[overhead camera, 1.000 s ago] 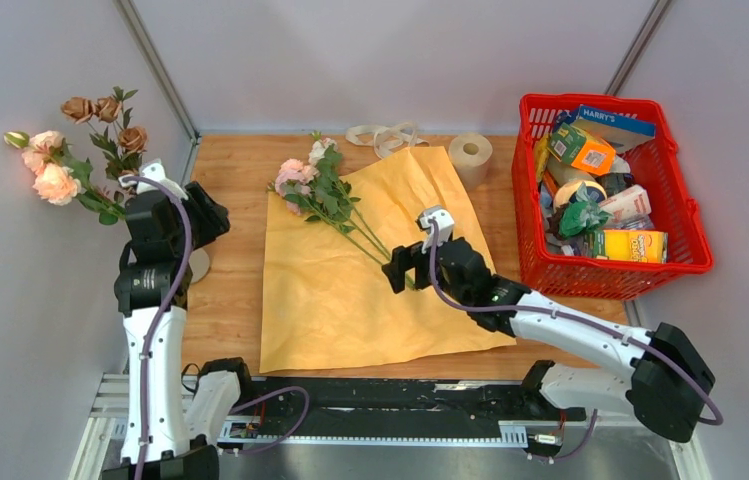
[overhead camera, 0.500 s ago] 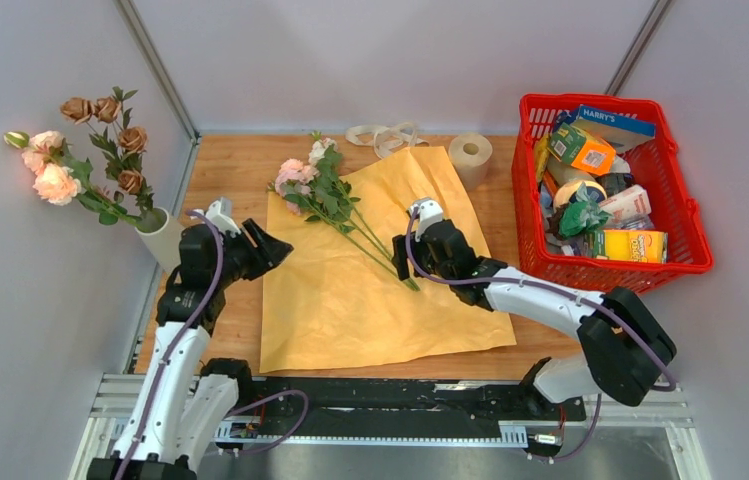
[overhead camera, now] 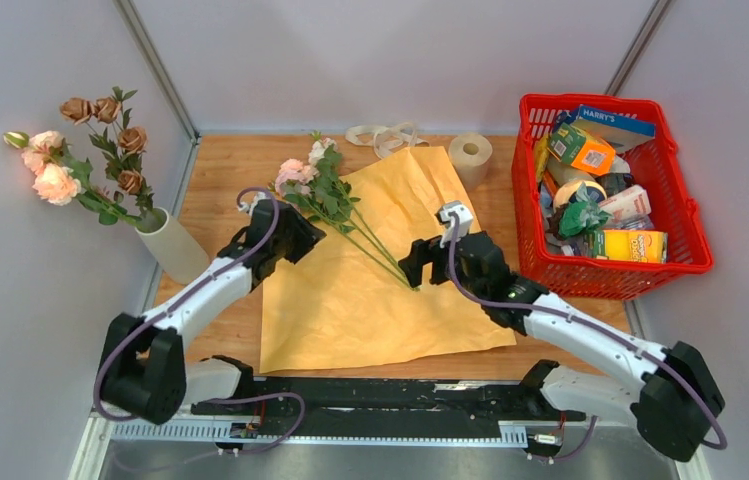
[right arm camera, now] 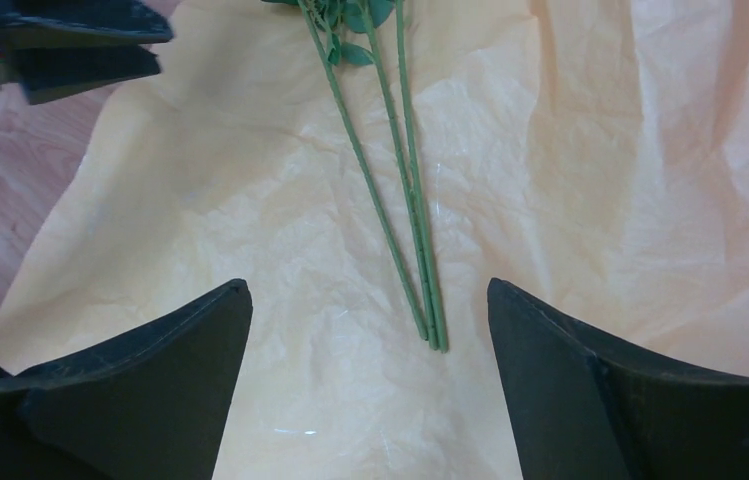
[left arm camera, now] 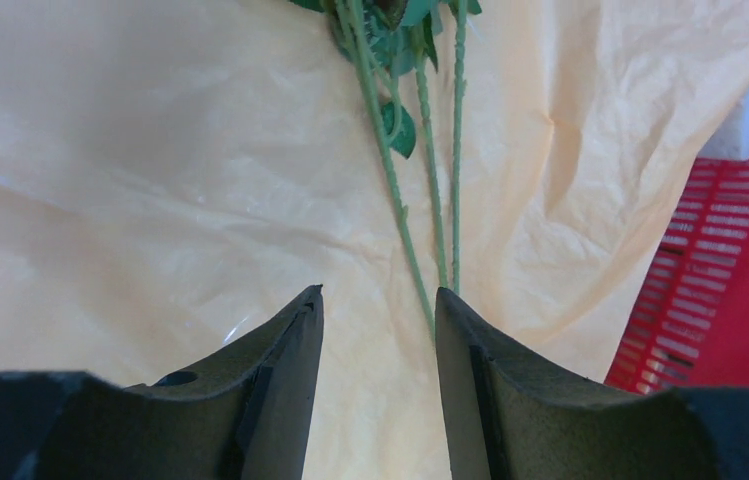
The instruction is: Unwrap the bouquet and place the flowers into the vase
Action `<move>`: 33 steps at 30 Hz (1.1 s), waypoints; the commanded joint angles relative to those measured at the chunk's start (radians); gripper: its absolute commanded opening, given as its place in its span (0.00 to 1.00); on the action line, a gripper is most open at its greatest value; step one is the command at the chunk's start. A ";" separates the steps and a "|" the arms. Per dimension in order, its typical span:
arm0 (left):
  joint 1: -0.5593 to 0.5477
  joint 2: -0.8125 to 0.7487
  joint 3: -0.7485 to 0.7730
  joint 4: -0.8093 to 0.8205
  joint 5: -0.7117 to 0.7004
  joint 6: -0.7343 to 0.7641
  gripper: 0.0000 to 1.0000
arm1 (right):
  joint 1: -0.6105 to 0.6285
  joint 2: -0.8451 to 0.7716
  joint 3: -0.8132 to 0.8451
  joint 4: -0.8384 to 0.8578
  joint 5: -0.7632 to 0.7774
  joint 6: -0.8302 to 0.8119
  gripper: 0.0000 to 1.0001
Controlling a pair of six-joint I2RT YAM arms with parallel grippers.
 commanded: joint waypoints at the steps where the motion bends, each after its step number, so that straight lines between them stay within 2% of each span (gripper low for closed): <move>1: -0.104 0.159 0.192 -0.075 -0.242 -0.181 0.52 | 0.000 -0.158 -0.050 -0.011 -0.036 0.049 0.90; 4: -0.164 0.277 0.281 -0.175 -0.340 -0.254 0.52 | 0.000 -0.247 -0.073 -0.042 -0.046 0.060 0.89; 10: -0.215 0.418 0.412 -0.242 -0.385 -0.382 0.45 | 0.002 -0.407 -0.101 -0.077 -0.040 0.067 0.90; 16: -0.229 0.526 0.522 -0.384 -0.420 -0.454 0.45 | 0.000 -0.510 -0.119 -0.115 -0.010 0.046 0.90; 33: -0.241 0.659 0.582 -0.344 -0.396 -0.459 0.45 | 0.000 -0.530 -0.131 -0.123 0.019 0.027 0.91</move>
